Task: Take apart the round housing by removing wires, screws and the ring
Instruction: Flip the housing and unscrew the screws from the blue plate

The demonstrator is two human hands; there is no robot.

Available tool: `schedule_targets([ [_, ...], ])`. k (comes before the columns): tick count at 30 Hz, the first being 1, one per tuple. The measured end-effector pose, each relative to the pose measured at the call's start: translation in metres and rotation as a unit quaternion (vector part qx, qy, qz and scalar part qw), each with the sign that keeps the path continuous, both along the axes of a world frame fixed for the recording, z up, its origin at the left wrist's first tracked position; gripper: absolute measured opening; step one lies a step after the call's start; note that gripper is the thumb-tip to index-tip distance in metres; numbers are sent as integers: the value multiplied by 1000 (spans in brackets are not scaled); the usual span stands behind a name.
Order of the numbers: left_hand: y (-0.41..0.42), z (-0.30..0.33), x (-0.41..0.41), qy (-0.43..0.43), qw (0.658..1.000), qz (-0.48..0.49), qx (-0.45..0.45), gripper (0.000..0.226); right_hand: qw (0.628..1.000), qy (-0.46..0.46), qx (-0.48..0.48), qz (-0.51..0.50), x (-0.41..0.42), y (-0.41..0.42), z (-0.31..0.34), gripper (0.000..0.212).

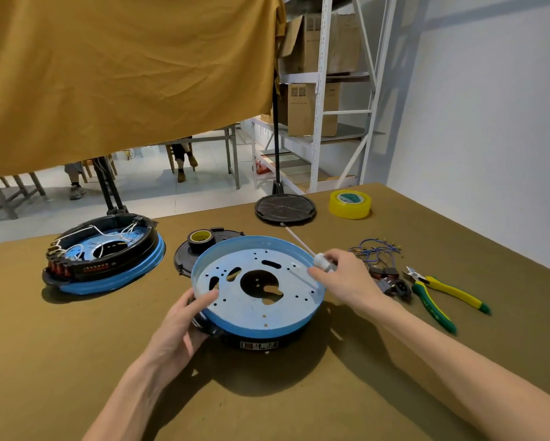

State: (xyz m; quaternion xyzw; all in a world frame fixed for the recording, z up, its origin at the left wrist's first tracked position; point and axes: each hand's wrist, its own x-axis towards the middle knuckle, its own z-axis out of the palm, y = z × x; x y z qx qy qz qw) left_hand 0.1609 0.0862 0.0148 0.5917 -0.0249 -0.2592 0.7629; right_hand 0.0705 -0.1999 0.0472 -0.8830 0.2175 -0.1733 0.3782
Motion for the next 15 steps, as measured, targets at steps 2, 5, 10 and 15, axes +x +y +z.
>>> schedule_targets([
  [2,5,-2,3,0,1000,-25,-1,80,998,14,-54,9,4,8,-4,23],
  [5,0,-6,3,15,998,32,-46,72,998,-8,-55,-15,0,12,-14,23],
  [10,-10,-2,-7,35,999,22,-2,65,993,-77,-7,-88,-11,27,-30,27],
  [15,-3,-2,-10,103,994,-39,-8,88,983,-133,33,-124,-12,39,-34,30],
])
